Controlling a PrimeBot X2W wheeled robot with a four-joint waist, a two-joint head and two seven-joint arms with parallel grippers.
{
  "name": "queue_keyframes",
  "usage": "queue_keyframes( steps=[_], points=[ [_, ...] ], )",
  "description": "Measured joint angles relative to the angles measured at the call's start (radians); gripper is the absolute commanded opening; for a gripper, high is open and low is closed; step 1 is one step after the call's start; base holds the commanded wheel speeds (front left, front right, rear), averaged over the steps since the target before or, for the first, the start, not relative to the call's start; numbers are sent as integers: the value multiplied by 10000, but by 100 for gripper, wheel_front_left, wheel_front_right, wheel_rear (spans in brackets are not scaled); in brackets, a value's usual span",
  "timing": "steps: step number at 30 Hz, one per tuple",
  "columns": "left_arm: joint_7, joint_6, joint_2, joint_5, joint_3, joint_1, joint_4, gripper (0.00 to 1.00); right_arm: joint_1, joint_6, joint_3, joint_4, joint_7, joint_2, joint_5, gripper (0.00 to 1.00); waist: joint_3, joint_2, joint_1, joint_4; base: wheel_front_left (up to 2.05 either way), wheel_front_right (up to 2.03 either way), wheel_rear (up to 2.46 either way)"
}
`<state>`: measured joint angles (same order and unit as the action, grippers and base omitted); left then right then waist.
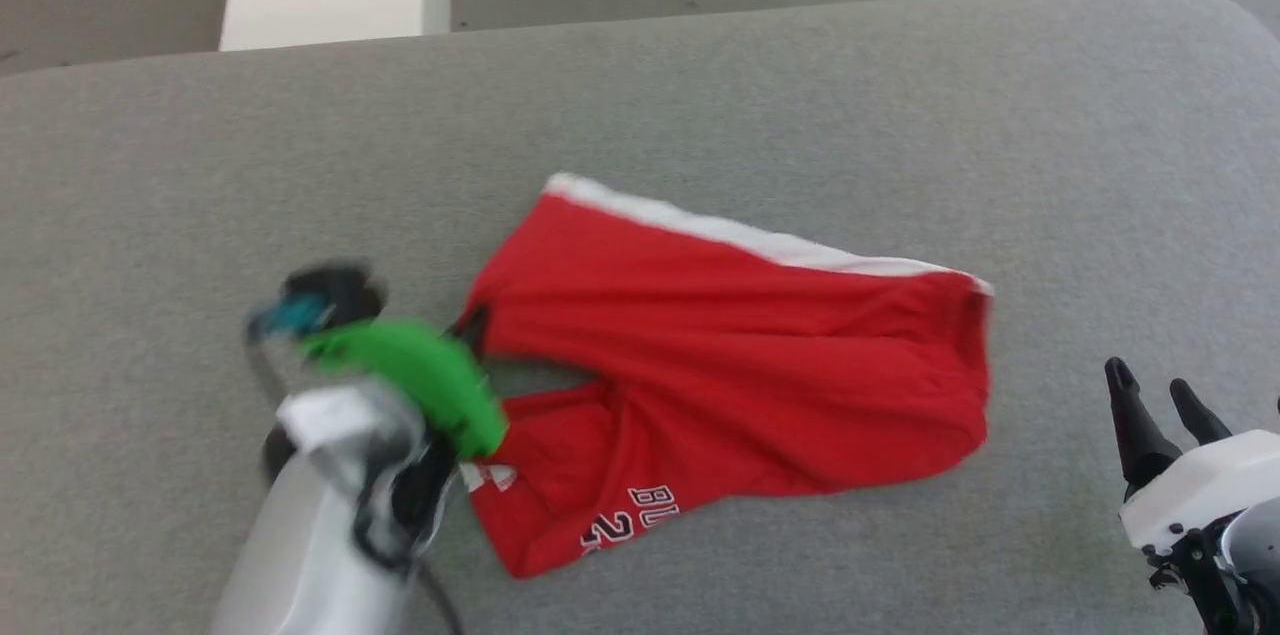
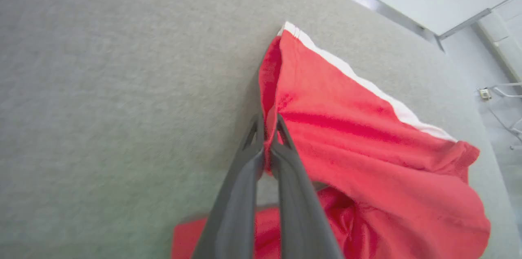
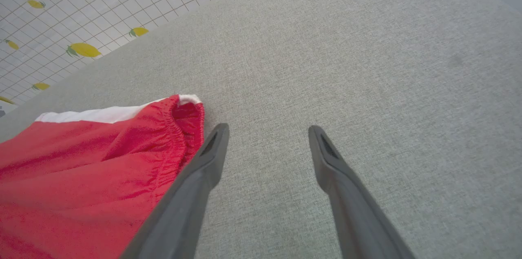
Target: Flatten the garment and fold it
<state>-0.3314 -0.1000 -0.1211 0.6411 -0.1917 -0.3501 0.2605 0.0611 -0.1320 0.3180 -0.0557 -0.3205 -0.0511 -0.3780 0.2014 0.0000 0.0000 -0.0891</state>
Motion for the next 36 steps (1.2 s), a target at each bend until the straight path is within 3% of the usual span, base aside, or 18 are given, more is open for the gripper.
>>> queue_keyframes(
  steps=[5,9,10,11,15,20,24,29,36],
  points=[
    [-77,-792,-391,153,514,2511,-1511,0,-9,0,10,17,-50,0,19,100,-189,0,0,373,0,0,0],
    [-485,-918,-284,414,393,3728,-1998,0,-15,0,-2,40,-96,0,69,100,-309,0,0,629,0,0,0],
    [-564,-913,-215,571,370,3825,-2082,42,-15,0,-17,46,-111,2,79,100,-335,0,0,666,0,0,0],
    [-606,-909,-127,740,372,3893,-2171,100,-15,0,-38,52,-138,4,79,100,-371,0,0,701,0,0,0],
    [-441,-941,-217,740,650,3672,-2677,100,-16,0,-73,111,-155,4,81,100,-443,0,0,796,0,0,0],
    [-717,-913,-1601,-573,412,1886,-2654,100,-20,0,-29,280,-293,6,132,100,-401,0,0,810,0,0,0],
    [-1793,-424,-2224,-1668,-765,90,-1582,100,-20,0,-123,368,-416,4,171,100,-252,0,0,785,0,0,0],
    [-2905,299,-2157,-1981,-1816,-1261,-54,100,-18,0,-224,426,-416,4,167,100,-31,0,0,611,0,0,0],
    [-3313,456,-1883,-2199,-2144,-2285,1764,100,-6,0,-288,426,-397,6,163,100,323,0,0,354,0,0,0]
  ],
)
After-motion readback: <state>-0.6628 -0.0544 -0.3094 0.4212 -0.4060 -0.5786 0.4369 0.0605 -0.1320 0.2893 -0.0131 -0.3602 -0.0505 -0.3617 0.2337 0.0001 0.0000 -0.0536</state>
